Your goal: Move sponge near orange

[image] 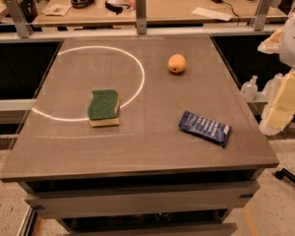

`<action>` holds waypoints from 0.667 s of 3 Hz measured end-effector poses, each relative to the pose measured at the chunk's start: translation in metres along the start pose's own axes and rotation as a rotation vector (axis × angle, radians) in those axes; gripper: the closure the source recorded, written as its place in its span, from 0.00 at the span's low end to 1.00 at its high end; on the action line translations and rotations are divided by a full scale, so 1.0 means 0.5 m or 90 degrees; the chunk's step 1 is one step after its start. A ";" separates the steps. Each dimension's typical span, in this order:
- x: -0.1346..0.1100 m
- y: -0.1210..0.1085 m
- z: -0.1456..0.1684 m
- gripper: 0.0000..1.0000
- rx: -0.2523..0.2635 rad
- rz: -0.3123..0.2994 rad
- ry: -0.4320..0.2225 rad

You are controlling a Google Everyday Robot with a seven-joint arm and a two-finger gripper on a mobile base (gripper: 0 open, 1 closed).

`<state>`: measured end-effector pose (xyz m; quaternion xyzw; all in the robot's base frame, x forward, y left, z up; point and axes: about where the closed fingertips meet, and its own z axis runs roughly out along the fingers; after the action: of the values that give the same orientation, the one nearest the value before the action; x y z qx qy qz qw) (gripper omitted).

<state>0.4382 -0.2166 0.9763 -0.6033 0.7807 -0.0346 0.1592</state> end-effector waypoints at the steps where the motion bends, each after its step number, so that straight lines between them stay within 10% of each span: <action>1: 0.000 0.000 0.000 0.00 0.000 0.000 0.000; 2: -0.009 0.004 0.003 0.00 0.015 -0.006 -0.030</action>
Offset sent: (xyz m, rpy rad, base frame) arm -0.0017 0.0121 -0.0079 0.0988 -0.0789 0.0434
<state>0.4375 -0.2117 0.9752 -0.6056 0.7736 -0.0303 0.1840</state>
